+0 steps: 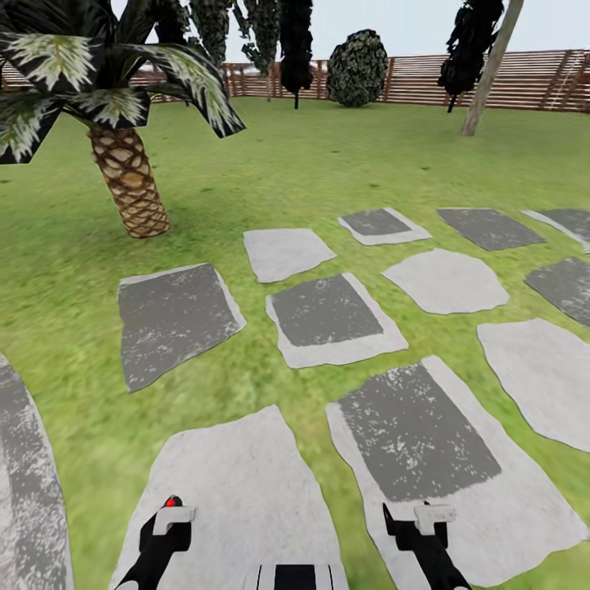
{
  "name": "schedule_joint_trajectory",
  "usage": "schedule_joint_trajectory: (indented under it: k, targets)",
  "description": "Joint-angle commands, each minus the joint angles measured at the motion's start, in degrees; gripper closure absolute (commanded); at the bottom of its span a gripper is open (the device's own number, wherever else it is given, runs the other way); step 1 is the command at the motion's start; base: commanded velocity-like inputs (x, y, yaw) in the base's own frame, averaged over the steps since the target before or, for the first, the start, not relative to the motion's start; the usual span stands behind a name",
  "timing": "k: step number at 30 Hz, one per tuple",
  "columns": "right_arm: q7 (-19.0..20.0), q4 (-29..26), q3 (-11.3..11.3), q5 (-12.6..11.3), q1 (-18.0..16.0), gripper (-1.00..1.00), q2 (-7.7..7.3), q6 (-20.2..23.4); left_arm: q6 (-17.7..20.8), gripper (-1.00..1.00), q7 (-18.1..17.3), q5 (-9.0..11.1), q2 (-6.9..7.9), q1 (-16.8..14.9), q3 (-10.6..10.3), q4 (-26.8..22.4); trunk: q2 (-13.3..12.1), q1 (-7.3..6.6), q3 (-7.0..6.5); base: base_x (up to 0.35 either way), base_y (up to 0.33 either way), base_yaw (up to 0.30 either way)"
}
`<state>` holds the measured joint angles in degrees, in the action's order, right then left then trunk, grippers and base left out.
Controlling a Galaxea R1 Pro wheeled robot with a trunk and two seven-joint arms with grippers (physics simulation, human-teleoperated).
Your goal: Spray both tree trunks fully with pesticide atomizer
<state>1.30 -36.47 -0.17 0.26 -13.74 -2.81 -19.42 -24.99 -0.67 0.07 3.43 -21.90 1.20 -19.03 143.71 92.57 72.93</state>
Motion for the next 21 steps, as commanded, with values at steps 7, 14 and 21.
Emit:
schedule_joint_trajectory:
  k: [7, 14, 21]
  targets:
    - [-0.5, 1.3, 0.0, 0.0, 1.3, -1.00, 0.00, -0.1, 0.0, 1.00, 0.4, 0.0, 0.05, 2.5, 0.1, -0.5, -0.1, -0.18, -1.98, 0.000, 0.000, -0.216]
    - [-0.8, 3.2, 0.0, 0.0, 1.5, -1.00, 0.02, -2.1, 0.0, 1.00, 0.8, -0.2, 0.16, 3.1, 0.1, -0.3, -0.2, -0.36, -3.94, 0.000, 0.000, -0.219]
    - [-0.7, 4.6, 0.1, 0.0, 1.5, -1.00, 0.08, -3.8, -0.1, 1.00, 0.8, -0.2, 0.17, 3.2, 0.1, -0.1, -0.3, -0.54, -5.91, 0.000, 0.000, -0.219]
